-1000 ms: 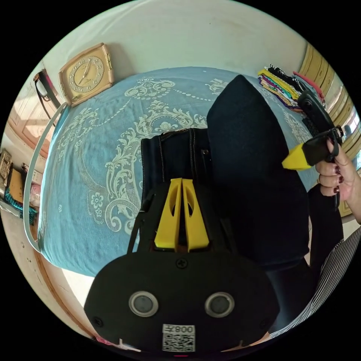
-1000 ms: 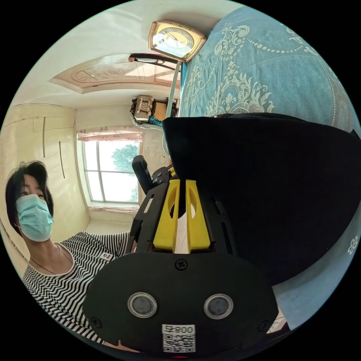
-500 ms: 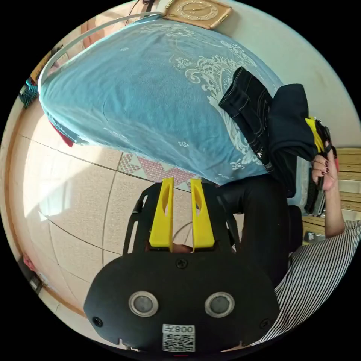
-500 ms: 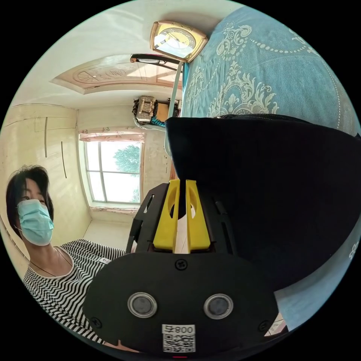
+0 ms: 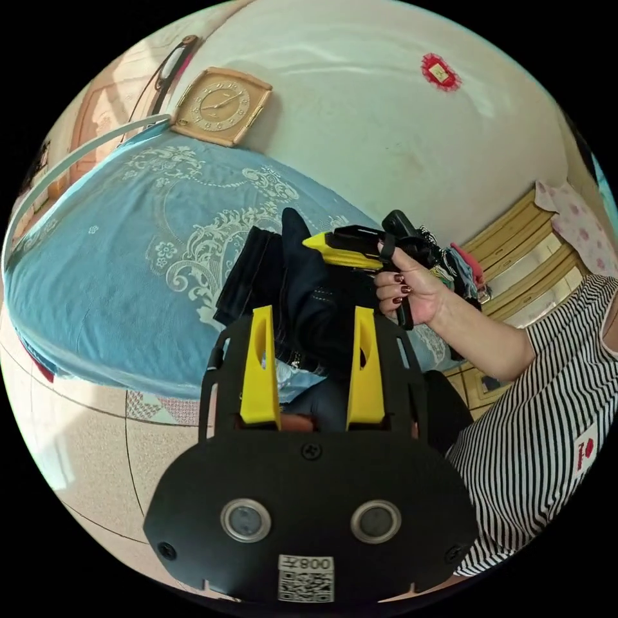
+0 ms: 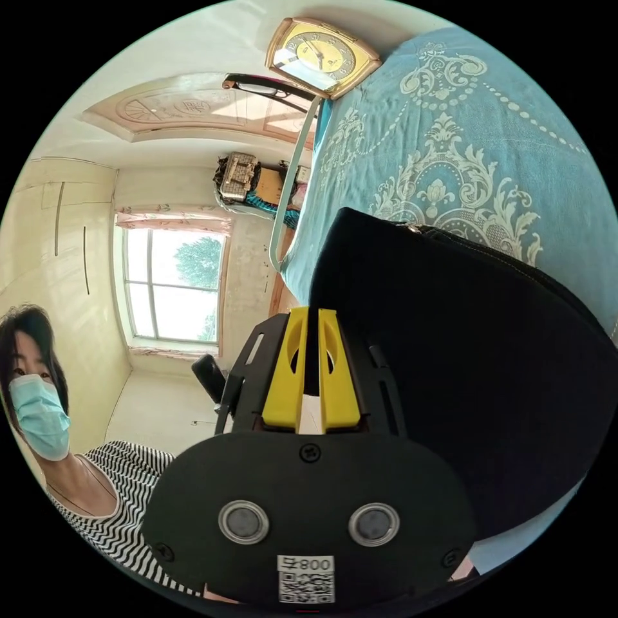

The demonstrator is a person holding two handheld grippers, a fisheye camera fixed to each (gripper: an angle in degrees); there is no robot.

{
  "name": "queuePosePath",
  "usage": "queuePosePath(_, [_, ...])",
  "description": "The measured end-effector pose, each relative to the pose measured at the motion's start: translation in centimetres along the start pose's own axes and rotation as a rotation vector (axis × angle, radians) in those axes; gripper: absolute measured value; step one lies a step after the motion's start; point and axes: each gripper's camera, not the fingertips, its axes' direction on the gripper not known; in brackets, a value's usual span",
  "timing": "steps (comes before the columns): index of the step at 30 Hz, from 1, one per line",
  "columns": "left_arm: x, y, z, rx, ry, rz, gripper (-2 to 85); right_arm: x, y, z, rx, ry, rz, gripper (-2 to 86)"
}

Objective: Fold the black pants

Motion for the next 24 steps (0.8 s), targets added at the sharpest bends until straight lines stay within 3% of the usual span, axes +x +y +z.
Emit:
queuePosePath(5, [-1.4,-0.7,-0.5,0.012,-0.039,-0.026,6.7,0.2,0.0,1.1,0.032,0.009,0.036,2.1])
queuePosePath(10, [-4.4,-1.2,-1.0,0.013,-0.043,-0.128,6.1,-0.4,-0.6,2.4,0.037,0.044,0.019,2.1])
queuePosePath(15, [-7.9,-0.1,-0.8,-0.015,0.086,-0.293,7.0,1.2,-1.5,4.7,-0.051,0.032,0.053,1.9])
queuePosePath(24, [-3.8,-0.8,-6.9,0.153,-0.084,-0.250,5.5,0.8,2.0,2.3,0.011,0.144,-0.010,0.1])
